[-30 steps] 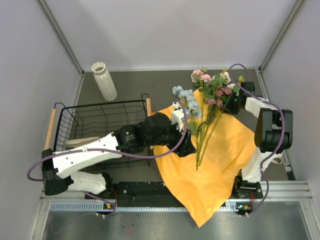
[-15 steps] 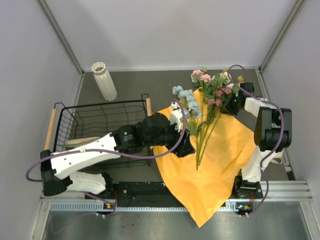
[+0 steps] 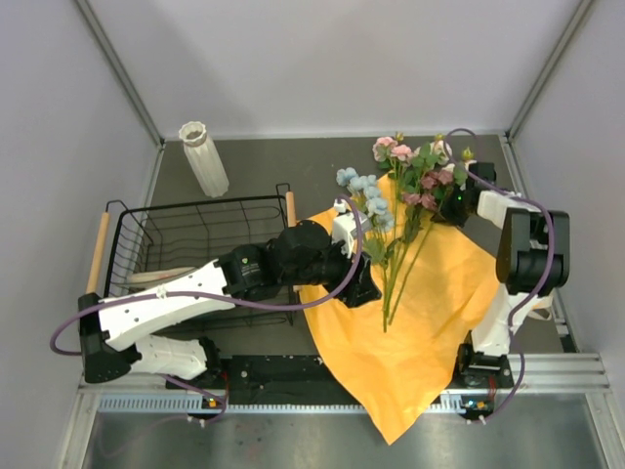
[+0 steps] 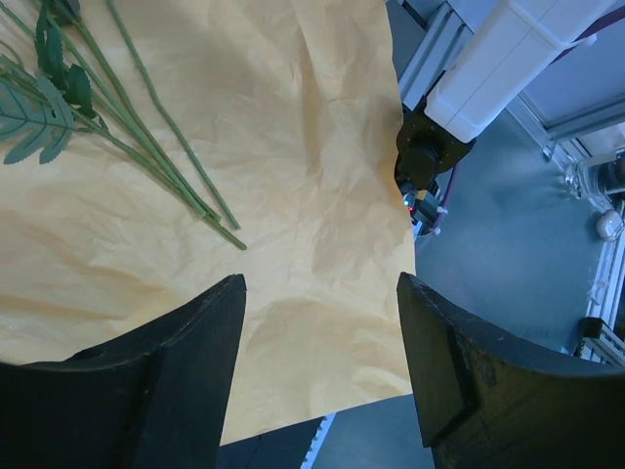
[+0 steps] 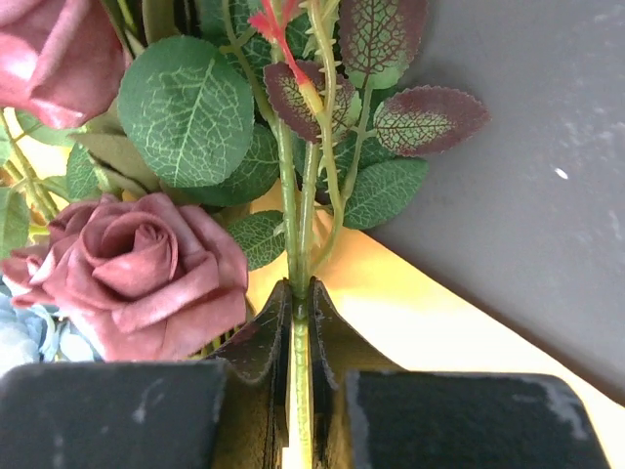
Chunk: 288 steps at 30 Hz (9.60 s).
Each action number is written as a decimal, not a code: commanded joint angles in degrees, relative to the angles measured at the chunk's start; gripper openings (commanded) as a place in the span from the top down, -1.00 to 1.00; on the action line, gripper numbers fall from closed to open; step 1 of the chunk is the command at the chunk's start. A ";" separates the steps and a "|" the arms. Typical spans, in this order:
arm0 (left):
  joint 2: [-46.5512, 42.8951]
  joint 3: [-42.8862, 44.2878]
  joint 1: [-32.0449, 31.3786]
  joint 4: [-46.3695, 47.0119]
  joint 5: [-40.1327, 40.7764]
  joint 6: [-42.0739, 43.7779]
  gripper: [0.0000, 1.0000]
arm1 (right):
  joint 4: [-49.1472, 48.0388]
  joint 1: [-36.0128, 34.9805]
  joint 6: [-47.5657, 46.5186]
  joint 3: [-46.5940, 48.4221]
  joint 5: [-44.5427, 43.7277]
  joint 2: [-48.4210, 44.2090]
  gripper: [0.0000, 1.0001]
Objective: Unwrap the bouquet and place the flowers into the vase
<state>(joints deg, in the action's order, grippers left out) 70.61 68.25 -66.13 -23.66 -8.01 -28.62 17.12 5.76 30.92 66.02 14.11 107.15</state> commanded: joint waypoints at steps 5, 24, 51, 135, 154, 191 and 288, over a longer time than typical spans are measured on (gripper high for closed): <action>-2.76 0.13 1.09 1.77 0.46 -0.38 -0.40 | 7.13 0.57 -2.88 4.99 -5.94 -16.88 1.00; 3.48 10.76 16.91 13.55 -16.34 -1.62 -0.36 | 5.29 -19.90 -1.13 -2.74 21.04 -53.18 1.00; 2.43 4.35 17.09 23.22 -21.52 -8.20 0.48 | -8.16 -32.56 10.65 -3.18 25.09 -54.33 1.00; 18.77 41.97 64.81 32.10 28.58 31.88 1.00 | 24.36 -33.80 -4.37 -0.54 3.38 -61.19 -0.73; 16.06 20.74 64.81 39.11 26.29 28.80 1.00 | 23.13 -33.71 -4.11 -1.77 3.20 -59.78 -0.74; 22.12 6.64 65.34 54.07 25.76 29.59 0.98 | 22.34 -33.71 -3.14 -3.09 3.91 -57.94 -0.74; 13.15 9.36 22.45 20.31 -27.76 -3.36 -0.80 | 9.68 -9.72 -1.82 -14.95 -12.43 -38.67 1.00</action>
<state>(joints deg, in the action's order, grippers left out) 83.11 75.22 -43.55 -7.57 -33.71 -29.95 23.16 -4.01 30.57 51.29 6.63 74.37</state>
